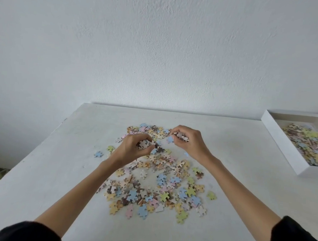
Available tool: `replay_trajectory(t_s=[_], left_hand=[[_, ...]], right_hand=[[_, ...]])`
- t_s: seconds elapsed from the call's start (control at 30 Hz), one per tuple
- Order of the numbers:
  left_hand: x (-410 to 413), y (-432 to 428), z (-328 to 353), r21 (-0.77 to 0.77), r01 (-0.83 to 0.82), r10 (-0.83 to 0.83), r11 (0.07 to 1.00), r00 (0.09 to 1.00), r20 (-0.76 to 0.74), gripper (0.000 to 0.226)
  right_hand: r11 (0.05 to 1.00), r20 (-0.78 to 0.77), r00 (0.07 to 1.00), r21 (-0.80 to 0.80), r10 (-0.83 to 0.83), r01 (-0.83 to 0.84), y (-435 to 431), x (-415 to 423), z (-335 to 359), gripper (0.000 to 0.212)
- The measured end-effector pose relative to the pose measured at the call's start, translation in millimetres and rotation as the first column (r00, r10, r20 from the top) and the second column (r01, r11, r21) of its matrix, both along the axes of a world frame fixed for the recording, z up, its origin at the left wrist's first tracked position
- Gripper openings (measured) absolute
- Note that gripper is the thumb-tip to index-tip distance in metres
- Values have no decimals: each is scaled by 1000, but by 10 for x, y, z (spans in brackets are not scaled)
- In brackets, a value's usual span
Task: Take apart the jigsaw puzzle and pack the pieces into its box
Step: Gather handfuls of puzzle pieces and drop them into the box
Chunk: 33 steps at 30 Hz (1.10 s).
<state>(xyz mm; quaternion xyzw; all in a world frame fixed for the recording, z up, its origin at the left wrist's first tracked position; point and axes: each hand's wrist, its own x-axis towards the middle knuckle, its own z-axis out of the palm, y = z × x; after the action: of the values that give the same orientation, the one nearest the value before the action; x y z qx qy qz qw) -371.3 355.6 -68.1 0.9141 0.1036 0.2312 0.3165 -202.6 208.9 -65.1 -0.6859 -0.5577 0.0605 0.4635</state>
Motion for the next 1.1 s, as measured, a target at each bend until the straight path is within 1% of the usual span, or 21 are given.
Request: replay_trajectory(t_s=[0.1,0.2,0.23,0.3,0.6,0.77,0.93,1.1], left_hand=[[130,-119,124,14,36,-36,999,999,41,20],[288,-257,228,25,62,-63,998,997,42,10],[348,-298,251,21,77,-78,997,996,46,10],[485,-389,289,14,98,-99,995,994,51,14],[1181,-1059,463,-13,213,-212,977,974,75,11],[1662,-1514,541,-2,253,-252,967,964,85,9],[2190,-2027,563,-24,319,-315,948,944,93,6],[2689,-2460,557,6,369,-369,929,926,81,10]], right_hand=[[999,-2,1000,32,-22,22,-114,106,124,7],[998,-9,999,50,-41,41,-270,226,215,5],[997,-10,999,53,-52,53,-326,271,237,5],[996,-14,997,59,-73,74,-452,366,278,5],[985,11,988,79,-155,154,-1135,931,449,4],[975,53,978,105,-200,194,-1563,1370,547,5],[960,91,960,116,-265,254,-2028,1831,617,6],[946,107,941,96,-320,310,-2462,2305,622,7]])
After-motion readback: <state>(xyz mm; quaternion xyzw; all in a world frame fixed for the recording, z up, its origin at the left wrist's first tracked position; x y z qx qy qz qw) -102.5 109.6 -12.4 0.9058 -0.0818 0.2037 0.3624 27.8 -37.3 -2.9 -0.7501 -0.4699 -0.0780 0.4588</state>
